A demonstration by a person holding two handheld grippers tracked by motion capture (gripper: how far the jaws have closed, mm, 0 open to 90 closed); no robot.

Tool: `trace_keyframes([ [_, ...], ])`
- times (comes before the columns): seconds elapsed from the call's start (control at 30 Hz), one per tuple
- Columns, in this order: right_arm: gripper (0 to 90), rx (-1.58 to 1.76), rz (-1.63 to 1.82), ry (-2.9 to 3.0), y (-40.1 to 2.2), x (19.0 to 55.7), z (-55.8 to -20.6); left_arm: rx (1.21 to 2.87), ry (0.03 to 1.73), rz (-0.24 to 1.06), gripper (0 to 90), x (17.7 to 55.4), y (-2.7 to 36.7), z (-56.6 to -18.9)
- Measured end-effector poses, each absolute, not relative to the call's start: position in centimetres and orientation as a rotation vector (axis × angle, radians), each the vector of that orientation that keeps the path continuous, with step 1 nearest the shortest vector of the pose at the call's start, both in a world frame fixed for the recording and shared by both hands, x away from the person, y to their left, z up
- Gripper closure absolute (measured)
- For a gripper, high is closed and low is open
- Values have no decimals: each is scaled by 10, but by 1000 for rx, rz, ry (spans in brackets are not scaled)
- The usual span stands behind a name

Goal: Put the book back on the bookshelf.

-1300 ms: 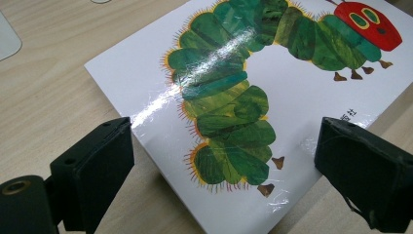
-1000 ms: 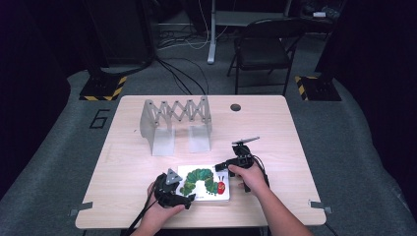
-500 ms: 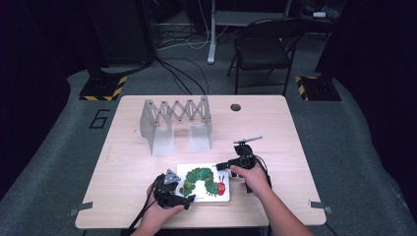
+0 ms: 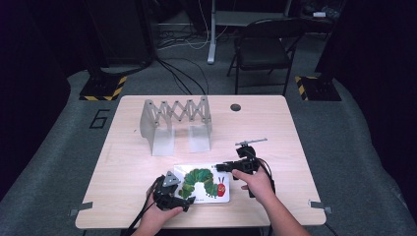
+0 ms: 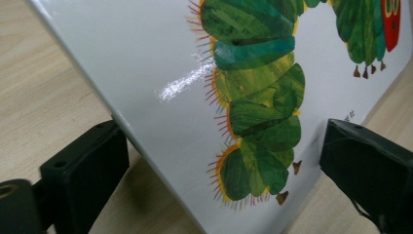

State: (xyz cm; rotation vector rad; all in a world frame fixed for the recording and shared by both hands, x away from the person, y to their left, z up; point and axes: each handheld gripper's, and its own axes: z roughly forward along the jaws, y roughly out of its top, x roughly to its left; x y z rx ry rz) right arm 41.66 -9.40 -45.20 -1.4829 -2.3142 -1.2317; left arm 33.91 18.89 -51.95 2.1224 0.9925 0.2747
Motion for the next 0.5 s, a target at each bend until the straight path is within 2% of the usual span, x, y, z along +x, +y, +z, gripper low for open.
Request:
trace_keyframes([
  [0.07, 576, -1467, -1236, -2366, -91, 412, -447, 2107, 975, 259, 137, 337, 188, -518],
  [0.3, 575, -1446, -1249, -2386, -88, 409, -441, 2069, 984, 240, 169, 337, 193, -515],
  [0.47, 575, -1455, -1240, -2388, -88, 408, -442, 2034, 1010, 208, 242, 337, 196, -512],
  [0.5, 575, -1457, -1240, -2385, -88, 408, -442, 2003, 1040, 169, 256, 339, 198, -511],
])
